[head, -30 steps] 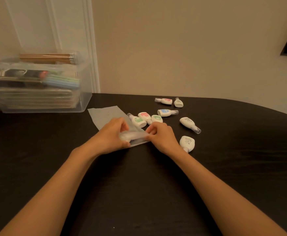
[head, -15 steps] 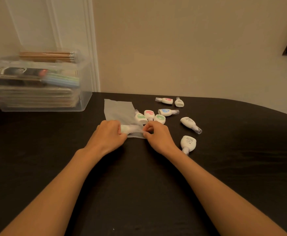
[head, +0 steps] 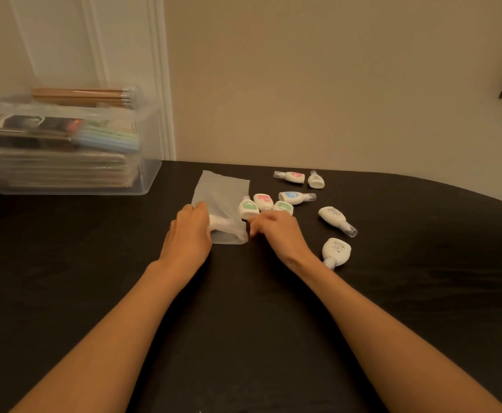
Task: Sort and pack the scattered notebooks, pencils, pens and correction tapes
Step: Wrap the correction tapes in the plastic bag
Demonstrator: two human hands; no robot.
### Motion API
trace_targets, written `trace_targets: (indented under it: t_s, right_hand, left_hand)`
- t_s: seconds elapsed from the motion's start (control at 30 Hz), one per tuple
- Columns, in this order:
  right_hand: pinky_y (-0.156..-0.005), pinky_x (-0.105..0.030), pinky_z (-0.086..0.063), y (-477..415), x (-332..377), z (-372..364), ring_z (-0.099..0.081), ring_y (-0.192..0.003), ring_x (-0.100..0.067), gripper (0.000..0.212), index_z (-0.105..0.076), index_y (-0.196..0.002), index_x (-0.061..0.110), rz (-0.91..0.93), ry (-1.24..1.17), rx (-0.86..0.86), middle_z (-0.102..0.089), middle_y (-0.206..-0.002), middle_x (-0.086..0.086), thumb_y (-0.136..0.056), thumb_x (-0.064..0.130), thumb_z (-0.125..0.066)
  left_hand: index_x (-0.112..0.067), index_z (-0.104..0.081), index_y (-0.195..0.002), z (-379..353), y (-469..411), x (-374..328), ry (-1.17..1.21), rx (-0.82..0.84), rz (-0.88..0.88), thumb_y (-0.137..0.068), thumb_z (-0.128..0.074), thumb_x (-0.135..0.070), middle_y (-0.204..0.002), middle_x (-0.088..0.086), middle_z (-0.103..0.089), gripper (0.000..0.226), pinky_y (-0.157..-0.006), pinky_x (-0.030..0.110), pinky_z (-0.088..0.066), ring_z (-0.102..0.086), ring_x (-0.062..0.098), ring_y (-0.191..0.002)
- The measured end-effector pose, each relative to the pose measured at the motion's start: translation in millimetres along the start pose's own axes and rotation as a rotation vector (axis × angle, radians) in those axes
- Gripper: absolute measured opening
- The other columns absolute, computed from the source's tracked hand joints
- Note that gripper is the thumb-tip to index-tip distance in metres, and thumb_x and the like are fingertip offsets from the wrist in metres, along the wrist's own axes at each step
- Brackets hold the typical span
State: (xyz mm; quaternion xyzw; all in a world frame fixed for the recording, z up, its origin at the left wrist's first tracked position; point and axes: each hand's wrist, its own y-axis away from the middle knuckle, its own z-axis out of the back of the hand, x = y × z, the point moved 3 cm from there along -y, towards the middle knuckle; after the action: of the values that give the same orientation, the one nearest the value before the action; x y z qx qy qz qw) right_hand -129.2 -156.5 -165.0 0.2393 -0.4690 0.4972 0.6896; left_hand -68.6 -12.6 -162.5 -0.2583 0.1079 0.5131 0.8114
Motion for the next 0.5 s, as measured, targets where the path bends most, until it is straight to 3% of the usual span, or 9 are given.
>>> trace_targets:
  t_s: [0.07, 0.13, 0.27, 0.33, 0.5]
  right_hand:
    - [-0.084, -0.045, -0.050, -5, -4, 9, -0.058, -0.097, -0.030, 0.017, -0.063, -0.086, 0.004, 0.003, -0.020, -0.192, -0.063, -0.102, -0.010, -0.088, 0.010, -0.047]
    - [-0.080, -0.035, -0.046, -9, -7, 14, -0.056, -0.102, -0.024, 0.019, -0.060, -0.104, 0.010, 0.010, 0.227, -0.288, -0.057, -0.112, -0.005, -0.093, 0.016, -0.045]
    - [-0.076, -0.030, -0.038, -18, -14, 6, -0.049, -0.112, -0.024, 0.032, -0.048, -0.125, 0.014, 0.024, 0.670, -0.235, -0.049, -0.125, -0.008, -0.094, 0.023, -0.051]
    - [-0.076, -0.031, -0.041, -21, -14, 6, -0.051, -0.110, -0.024, 0.034, -0.047, -0.126, 0.013, 0.016, 0.734, -0.249, -0.049, -0.124, -0.009, -0.094, 0.023, -0.052]
    - [-0.065, -0.029, -0.036, -25, -10, 7, -0.057, -0.094, -0.025, 0.019, -0.057, -0.106, 0.006, 0.003, 0.726, -0.312, -0.057, -0.110, -0.011, -0.093, 0.018, -0.050]
  left_hand:
    - [-0.010, -0.047, -0.093, 1, -1, 1, 0.025, -0.004, 0.020, -0.090, -0.050, -0.006, -0.104, 0.012, -0.051, 0.006, -0.067, 0.029, -0.041, -0.046, 0.019, -0.081]
    - [-0.010, -0.050, -0.095, 2, -1, 1, 0.035, -0.019, 0.047, -0.090, -0.053, -0.010, -0.101, 0.010, -0.053, 0.006, -0.066, 0.030, -0.043, -0.049, 0.019, -0.080]
    - [-0.014, -0.043, -0.107, 4, -3, 6, -0.079, -0.084, 0.058, -0.082, -0.065, -0.031, -0.111, 0.008, -0.040, 0.037, -0.070, 0.030, -0.040, -0.045, 0.021, -0.093]
    - [-0.014, -0.041, -0.110, 3, -4, 9, -0.073, -0.068, 0.074, -0.084, -0.064, -0.034, -0.113, 0.009, -0.037, 0.040, -0.071, 0.031, -0.040, -0.045, 0.024, -0.095]
    - [-0.011, -0.047, -0.100, -1, -6, 5, 0.033, -0.053, 0.021, -0.092, -0.053, -0.020, -0.106, 0.009, -0.044, 0.013, -0.069, 0.029, -0.039, -0.045, 0.018, -0.082]
